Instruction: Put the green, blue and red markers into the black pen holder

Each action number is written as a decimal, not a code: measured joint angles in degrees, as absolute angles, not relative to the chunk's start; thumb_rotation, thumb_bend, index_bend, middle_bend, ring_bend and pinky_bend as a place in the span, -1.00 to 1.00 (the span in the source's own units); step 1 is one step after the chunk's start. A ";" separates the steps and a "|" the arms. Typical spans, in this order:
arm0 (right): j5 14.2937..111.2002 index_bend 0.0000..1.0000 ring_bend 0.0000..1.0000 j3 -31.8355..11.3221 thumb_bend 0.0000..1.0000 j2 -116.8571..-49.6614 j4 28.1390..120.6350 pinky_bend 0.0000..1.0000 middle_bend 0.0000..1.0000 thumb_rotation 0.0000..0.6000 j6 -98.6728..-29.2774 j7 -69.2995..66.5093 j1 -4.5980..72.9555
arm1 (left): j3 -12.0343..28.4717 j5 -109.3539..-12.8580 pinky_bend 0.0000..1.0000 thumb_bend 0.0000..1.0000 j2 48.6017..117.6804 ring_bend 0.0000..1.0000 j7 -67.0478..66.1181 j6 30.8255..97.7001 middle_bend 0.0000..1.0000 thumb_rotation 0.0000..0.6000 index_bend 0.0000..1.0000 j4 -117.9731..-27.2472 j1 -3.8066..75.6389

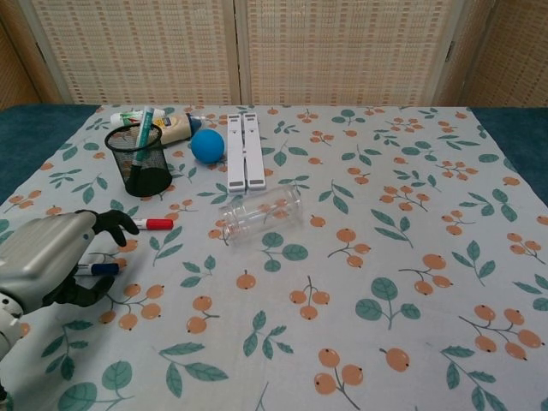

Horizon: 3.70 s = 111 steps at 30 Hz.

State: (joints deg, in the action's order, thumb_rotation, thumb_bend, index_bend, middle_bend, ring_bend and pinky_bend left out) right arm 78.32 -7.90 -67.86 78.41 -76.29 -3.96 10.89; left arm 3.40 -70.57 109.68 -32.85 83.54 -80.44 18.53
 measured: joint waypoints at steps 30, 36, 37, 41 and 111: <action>78.33 -0.57 -0.62 -7.95 -0.94 -67.92 78.18 -0.59 -0.90 1.00 -76.52 -4.11 10.85 | 8.14 -67.07 -0.52 -0.28 111.98 -0.55 -34.96 81.66 -0.19 1.00 -0.19 -73.16 16.96; 78.34 -0.57 -0.62 -7.90 -0.94 -68.00 78.21 -0.59 -0.89 1.00 -76.40 -3.86 10.92 | 8.49 -67.01 -0.51 -0.28 112.01 -0.53 -34.60 81.49 -0.15 1.00 -0.17 -72.67 16.75; 78.32 -0.57 -0.62 -7.90 -0.94 -68.01 78.20 -0.59 -0.89 1.00 -76.37 -3.81 10.93 | 8.51 -67.15 -0.50 -0.28 112.04 -0.51 -34.50 81.61 -0.12 1.00 -0.15 -72.60 16.74; 78.26 -0.57 -0.62 -7.90 -0.94 -68.04 78.17 -0.59 -0.89 1.00 -76.32 -3.75 10.95 | 8.56 -67.92 -0.48 -0.29 112.43 -0.47 -34.31 82.16 -0.01 1.00 -0.07 -71.77 16.70; 77.46 -0.55 -0.60 -8.38 -0.94 -68.48 76.48 -0.59 -0.89 1.00 -76.17 -5.33 10.83 | 31.70 -78.60 -0.45 -0.27 74.04 -0.37 74.27 28.97 0.21 1.00 0.15 -71.67 41.45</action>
